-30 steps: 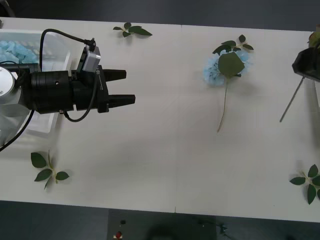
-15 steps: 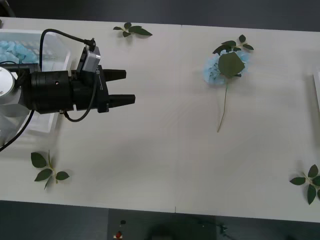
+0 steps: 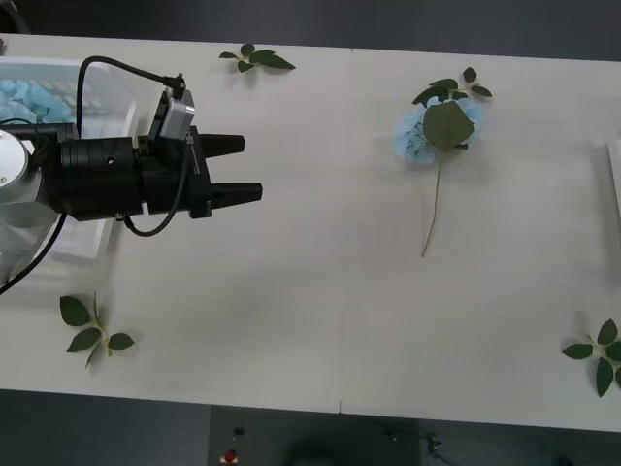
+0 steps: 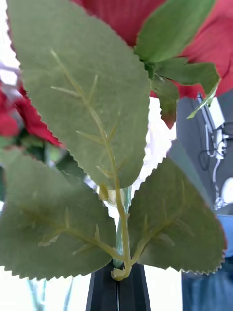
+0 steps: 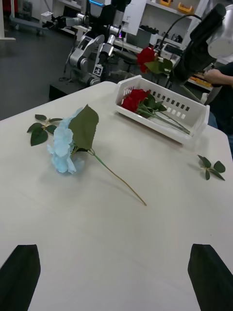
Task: Put the red flowers into the right box and the blue flowers into the left box
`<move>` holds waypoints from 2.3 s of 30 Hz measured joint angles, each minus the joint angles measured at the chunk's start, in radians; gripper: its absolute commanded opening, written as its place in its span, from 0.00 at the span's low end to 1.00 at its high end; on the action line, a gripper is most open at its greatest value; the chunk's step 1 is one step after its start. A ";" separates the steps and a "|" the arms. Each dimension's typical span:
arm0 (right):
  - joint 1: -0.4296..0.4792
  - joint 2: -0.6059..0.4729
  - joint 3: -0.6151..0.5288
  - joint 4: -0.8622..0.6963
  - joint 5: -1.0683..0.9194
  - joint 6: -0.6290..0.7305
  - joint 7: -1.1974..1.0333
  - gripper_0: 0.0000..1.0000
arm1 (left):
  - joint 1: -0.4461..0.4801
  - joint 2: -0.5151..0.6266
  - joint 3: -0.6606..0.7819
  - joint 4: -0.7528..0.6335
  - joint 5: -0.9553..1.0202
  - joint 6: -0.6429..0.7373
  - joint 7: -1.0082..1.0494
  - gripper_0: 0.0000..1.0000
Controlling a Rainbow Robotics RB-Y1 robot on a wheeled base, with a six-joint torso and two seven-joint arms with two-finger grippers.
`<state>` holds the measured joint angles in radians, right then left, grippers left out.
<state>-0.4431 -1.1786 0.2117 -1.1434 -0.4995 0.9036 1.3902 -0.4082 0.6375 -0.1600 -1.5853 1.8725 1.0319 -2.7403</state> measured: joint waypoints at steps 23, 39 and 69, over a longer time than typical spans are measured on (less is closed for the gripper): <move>0.016 0.010 0.000 -0.017 -0.035 -0.016 -0.003 1.00 | 0.000 0.000 0.000 0.000 0.001 0.000 0.000 0.89; 0.016 0.140 -0.034 -0.543 -0.236 0.340 -0.719 1.00 | 0.001 -0.001 0.000 0.001 0.026 -0.002 0.000 0.88; -0.205 0.647 0.222 -0.167 0.171 0.022 -0.609 1.00 | 0.002 -0.001 0.009 -0.010 0.150 -0.006 0.000 0.89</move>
<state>-0.6486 -0.5313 0.4338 -1.3100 -0.3284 0.9259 0.7816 -0.4067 0.6366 -0.1514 -1.5951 2.0221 1.0261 -2.7403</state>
